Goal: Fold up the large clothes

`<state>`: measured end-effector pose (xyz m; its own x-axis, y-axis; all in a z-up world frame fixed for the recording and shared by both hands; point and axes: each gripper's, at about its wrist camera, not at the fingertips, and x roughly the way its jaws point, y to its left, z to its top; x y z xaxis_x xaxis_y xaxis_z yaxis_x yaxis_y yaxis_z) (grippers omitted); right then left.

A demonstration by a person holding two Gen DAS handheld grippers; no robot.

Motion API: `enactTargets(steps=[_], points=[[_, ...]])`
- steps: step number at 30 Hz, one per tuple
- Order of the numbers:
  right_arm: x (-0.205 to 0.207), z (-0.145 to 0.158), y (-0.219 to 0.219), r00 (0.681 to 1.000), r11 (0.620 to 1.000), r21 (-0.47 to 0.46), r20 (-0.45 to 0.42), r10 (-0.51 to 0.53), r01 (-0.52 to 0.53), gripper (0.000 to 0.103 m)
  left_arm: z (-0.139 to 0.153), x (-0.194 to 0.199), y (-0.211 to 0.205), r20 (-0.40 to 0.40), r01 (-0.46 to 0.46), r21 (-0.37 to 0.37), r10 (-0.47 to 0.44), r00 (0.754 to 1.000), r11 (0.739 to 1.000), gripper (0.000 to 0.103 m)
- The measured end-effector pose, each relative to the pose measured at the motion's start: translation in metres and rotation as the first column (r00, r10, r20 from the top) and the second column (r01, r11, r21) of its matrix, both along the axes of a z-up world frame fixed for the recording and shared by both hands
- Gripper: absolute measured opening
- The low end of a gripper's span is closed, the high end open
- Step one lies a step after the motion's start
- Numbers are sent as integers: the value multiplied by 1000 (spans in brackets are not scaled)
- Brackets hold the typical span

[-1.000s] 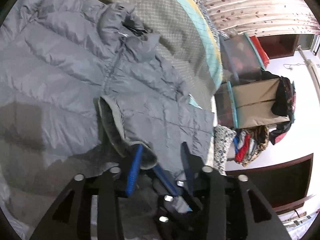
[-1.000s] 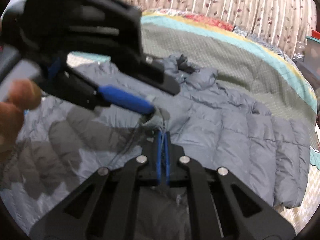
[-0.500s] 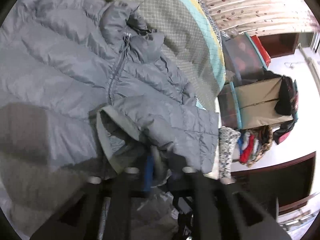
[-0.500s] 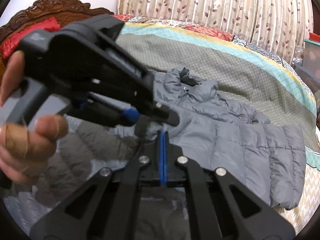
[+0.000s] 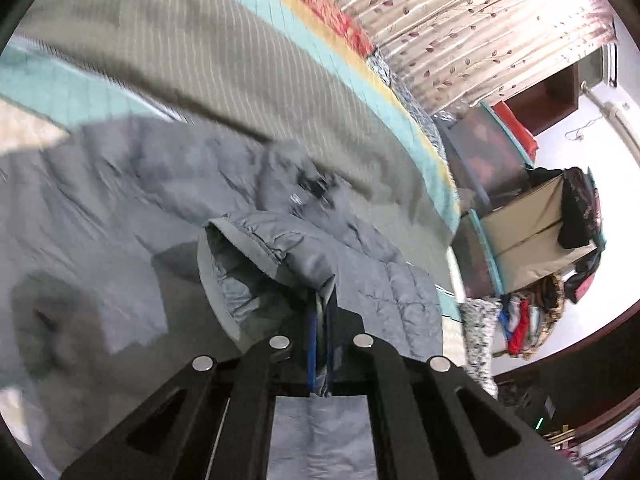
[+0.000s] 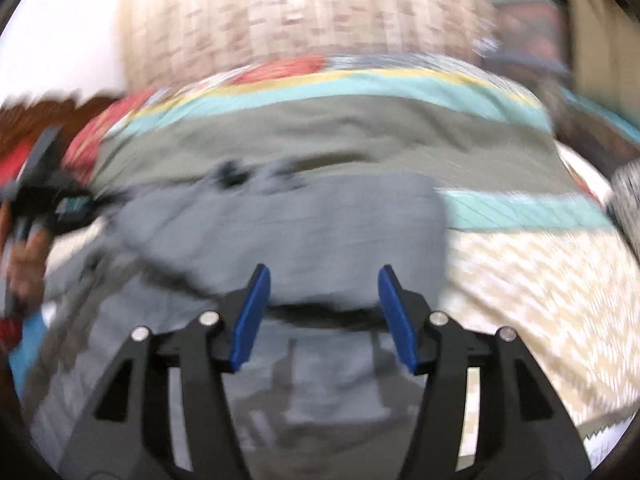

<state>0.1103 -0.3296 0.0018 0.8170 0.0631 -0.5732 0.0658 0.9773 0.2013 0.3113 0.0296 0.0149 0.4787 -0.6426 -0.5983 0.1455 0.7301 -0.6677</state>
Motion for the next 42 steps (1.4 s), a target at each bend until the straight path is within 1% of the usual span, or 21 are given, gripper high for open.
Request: enactTargets(steps=[2, 4, 10, 11, 13, 14, 16, 18, 20, 21, 22, 23, 25, 29, 32, 33, 34, 35, 39, 40, 42], points=[[6, -1, -31, 998, 990, 125, -16, -67, 68, 54, 3, 1, 6, 14, -7, 41, 6, 1000, 999, 97], [20, -6, -59, 994, 961, 253, -47, -103, 112, 54, 3, 2, 11, 20, -15, 67, 14, 1000, 998, 97], [72, -42, -80, 975, 918, 367, -212, -71, 147, 55, -4, 7, 16, 13, -34, 119, 33, 999, 992, 97], [81, -53, -80, 967, 905, 401, -253, -42, 144, 49, -6, 7, 16, 15, -39, 135, 37, 999, 990, 97], [91, -65, -76, 954, 910, 390, -301, -17, 140, 9, -12, 8, 16, 14, -45, 157, 43, 999, 987, 97], [93, -65, -71, 951, 925, 353, -307, -26, 139, 7, -18, 9, 18, 6, -49, 167, 49, 999, 985, 97], [97, -67, -48, 937, 982, 154, -345, -51, 111, 7, -31, 10, 16, -15, -47, 195, 51, 999, 980, 97], [101, -76, -36, 924, 991, 103, -381, -36, 82, 9, -49, 14, 13, -46, -50, 279, 65, 997, 959, 97], [100, -71, -38, 934, 989, 137, -356, -6, 59, 14, -65, 15, 11, -63, -51, 345, 78, 995, 937, 97], [98, -66, -47, 947, 978, 201, -322, 7, 60, 27, -69, 15, 12, -64, -56, 362, 85, 994, 930, 97], [95, -61, -58, 958, 960, 267, -286, -4, 83, 54, -73, 14, 13, -68, -61, 371, 93, 993, 927, 97], [92, -57, -69, 966, 947, 304, -256, -24, 104, 63, -78, 14, 16, -75, -66, 364, 100, 992, 929, 97], [93, -51, -87, 975, 920, 371, -218, -48, 129, 63, -79, 14, 18, -74, -71, 356, 104, 992, 932, 97], [119, -61, -101, 963, 883, 448, -269, -14, 138, 63, -81, 15, 17, -70, -64, 376, 97, 993, 925, 97], [142, -79, -104, 945, 844, 515, -325, 33, 148, 61, -84, 14, 16, -75, -66, 382, 102, 992, 922, 97], [150, -87, -102, 935, 842, 517, -352, 50, 150, 36, -84, 15, 12, -77, -67, 386, 104, 992, 920, 97], [158, -95, -95, 916, 869, 471, -397, 54, 153, 28, -85, 16, 11, -78, -65, 391, 104, 992, 918, 97], [160, -101, -91, 910, 897, 418, -412, 45, 145, 25, -85, 16, 8, -71, -63, 404, 100, 992, 913, 97], [164, -93, -70, 907, 971, 218, -422, 6, 95, 21, -84, 14, -5, -28, -59, 483, 82, 996, 874, 95], [164, -89, -62, 908, 985, 153, -419, -2, 73, 26, -81, 13, -9, -22, -56, 507, 78, 997, 860, 95], [160, -75, -48, 912, 998, -2, -405, -64, 69, 51, -72, 11, -13, -34, -44, 562, 76, 997, 826, 95]])
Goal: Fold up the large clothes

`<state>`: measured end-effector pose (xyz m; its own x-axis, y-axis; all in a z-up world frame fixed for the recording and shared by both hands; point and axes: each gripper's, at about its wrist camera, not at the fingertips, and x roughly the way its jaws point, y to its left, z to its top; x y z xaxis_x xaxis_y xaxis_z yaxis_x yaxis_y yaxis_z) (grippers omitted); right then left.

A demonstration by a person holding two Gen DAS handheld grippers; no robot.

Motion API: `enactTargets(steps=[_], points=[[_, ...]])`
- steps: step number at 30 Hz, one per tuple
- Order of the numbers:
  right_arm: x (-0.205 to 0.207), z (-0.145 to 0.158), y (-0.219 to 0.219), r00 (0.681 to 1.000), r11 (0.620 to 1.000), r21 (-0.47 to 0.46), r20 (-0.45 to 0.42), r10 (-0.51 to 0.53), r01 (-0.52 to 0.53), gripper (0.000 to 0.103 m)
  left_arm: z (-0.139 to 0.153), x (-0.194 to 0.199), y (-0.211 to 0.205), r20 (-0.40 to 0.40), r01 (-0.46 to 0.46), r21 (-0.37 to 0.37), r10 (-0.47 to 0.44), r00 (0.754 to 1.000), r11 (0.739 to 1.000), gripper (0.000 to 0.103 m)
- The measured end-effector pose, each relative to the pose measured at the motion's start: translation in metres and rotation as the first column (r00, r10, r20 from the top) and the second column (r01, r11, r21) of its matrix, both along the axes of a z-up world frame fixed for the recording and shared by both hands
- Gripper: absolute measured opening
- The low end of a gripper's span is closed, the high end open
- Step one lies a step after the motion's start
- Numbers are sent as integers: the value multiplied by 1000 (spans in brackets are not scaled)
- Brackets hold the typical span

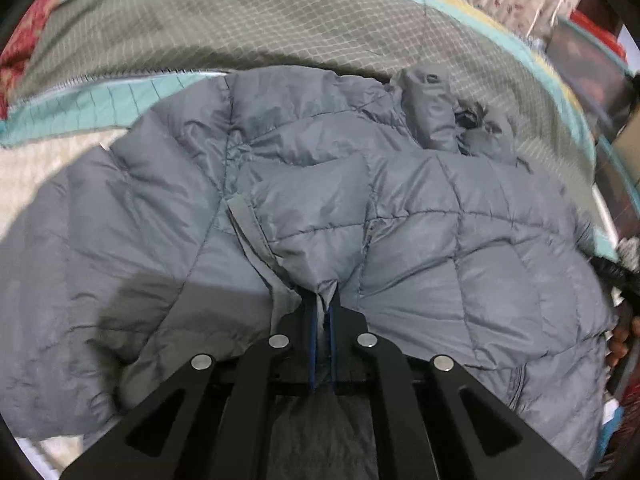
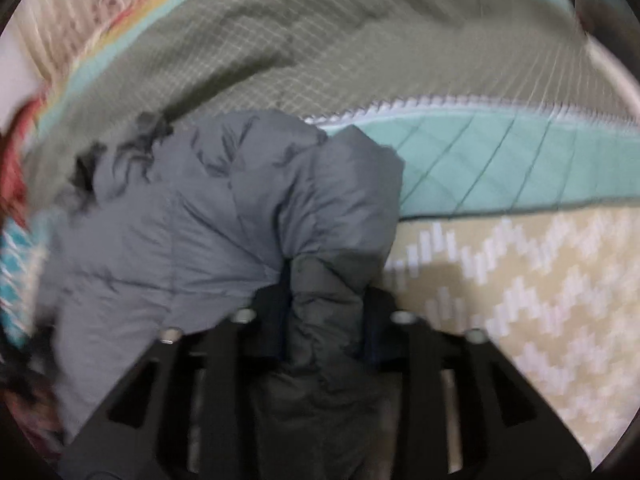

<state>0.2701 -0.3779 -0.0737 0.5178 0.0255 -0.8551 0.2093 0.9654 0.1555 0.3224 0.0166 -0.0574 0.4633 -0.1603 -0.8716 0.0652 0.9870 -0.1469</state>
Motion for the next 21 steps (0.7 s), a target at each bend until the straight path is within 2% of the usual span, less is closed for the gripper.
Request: enactTargets(steps=[1, 4, 7, 9, 10, 11, 13, 14, 15, 16, 18, 19, 21], points=[[-4, 7, -2, 1000, 999, -50, 11, -15, 16, 62, 8, -3, 1, -6, -2, 22, 2, 1000, 1000, 95], [-43, 46, -1, 983, 993, -101, 177, -45, 63, 63, 39, -22, 13, 69, 6, 33, -8, 998, 999, 92], [-66, 66, 22, 972, 992, -129, 234, 31, -1, 63, 62, -40, 31, 133, -26, 74, 16, 991, 997, 88], [-72, 70, 53, 968, 983, -147, 210, 136, -106, 61, 72, -44, 43, 162, -79, 77, 65, 985, 994, 86], [-69, 69, 70, 964, 977, -140, 189, 185, -160, 52, 76, -44, 50, 172, -117, 65, 104, 980, 991, 84], [-67, 67, 87, 959, 969, -130, 168, 230, -209, 47, 76, -43, 55, 160, -143, 44, 134, 978, 989, 83], [-61, 60, 112, 952, 956, -132, 130, 277, -261, 44, 71, -36, 54, 109, -121, 12, 119, 987, 993, 82], [-52, 46, 119, 962, 959, -124, 61, 265, -256, 42, 69, -33, 52, 98, -113, 21, 110, 989, 993, 82], [-46, 37, 117, 972, 968, -96, 26, 235, -231, 41, 69, -31, 49, 91, -112, 60, 107, 990, 992, 82], [-42, 28, 110, 981, 979, -58, 13, 196, -195, 41, 73, -32, 49, 104, -120, 62, 113, 988, 991, 82], [-42, 23, 100, 990, 990, -34, 2, 140, -140, 41, 88, -39, 51, 153, -124, -47, 130, 980, 991, 82], [-45, 26, 100, 990, 990, -9, 23, 141, -141, 41, 92, -39, 45, 161, -92, -89, 106, 981, 992, 82], [-47, 36, 111, 981, 983, 9, 73, 180, -181, 41, 90, -37, 25, 169, -23, -88, 38, 985, 996, 82]])
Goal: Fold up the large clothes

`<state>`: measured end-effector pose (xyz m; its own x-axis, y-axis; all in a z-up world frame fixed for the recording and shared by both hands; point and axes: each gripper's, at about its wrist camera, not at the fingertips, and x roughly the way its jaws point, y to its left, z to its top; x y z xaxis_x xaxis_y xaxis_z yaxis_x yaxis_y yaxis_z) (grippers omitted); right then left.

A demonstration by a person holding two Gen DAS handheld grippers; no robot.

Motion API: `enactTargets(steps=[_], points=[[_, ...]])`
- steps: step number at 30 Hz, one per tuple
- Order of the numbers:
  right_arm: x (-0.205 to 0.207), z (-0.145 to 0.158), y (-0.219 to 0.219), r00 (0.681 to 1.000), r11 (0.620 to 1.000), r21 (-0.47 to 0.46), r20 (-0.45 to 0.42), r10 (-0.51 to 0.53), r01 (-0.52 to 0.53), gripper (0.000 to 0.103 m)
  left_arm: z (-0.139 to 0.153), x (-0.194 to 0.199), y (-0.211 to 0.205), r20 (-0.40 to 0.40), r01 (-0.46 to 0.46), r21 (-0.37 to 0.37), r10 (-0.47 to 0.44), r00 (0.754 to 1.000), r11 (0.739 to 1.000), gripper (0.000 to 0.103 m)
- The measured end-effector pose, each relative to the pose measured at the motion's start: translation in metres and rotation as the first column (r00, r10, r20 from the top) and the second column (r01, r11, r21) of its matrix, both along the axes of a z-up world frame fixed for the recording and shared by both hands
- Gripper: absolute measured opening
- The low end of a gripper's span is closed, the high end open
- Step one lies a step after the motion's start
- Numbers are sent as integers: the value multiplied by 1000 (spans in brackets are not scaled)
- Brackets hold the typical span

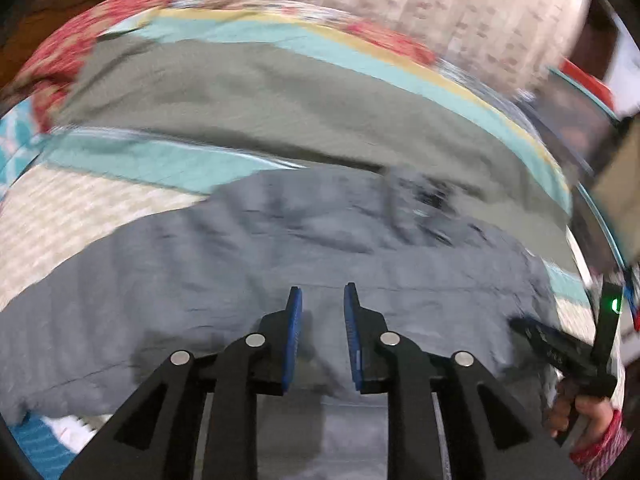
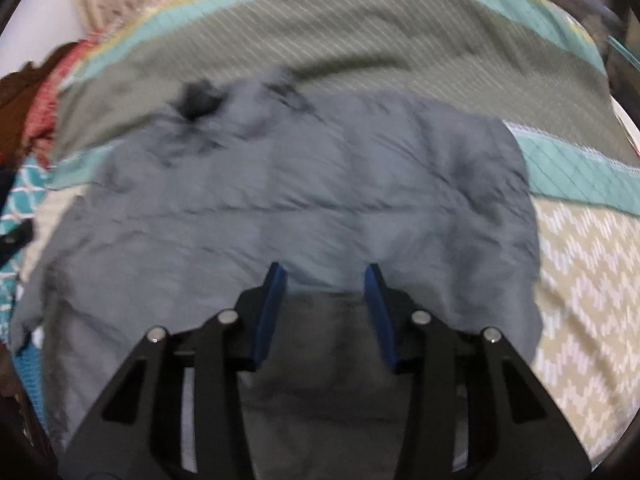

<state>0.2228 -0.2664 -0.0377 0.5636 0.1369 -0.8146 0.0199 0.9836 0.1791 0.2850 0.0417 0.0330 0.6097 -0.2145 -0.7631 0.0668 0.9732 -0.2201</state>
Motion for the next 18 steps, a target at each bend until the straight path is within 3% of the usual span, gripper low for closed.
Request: enactTargets(steps=[3, 5, 8, 10, 13, 16, 18], points=[[3, 9, 25, 996, 996, 28, 36, 78, -79, 41, -19, 0, -27, 8, 73, 6, -73, 997, 997, 82], [5, 1, 31, 995, 995, -22, 21, 96, -96, 41, -43, 5, -45, -12, 100, 66, -99, 995, 993, 82], [7, -15, 9, 999, 999, -29, 2, 34, -34, 39, -74, 20, -50, -31, 88, 186, -84, 996, 979, 82], [7, -21, -12, 1000, 999, -28, 7, -18, 19, 36, -83, 27, -46, -20, 81, 215, -79, 997, 973, 82], [0, -30, -60, 991, 990, 43, 21, -133, 132, 27, -91, 35, -41, -1, 82, 235, -84, 996, 969, 82], [-9, -47, -94, 975, 956, 195, -14, -220, 219, 12, -101, 36, -53, 17, 97, 304, -107, 994, 948, 82], [-7, -50, -91, 974, 960, 169, -22, -224, 224, 12, -99, 37, -66, 14, 98, 380, -112, 994, 920, 82]])
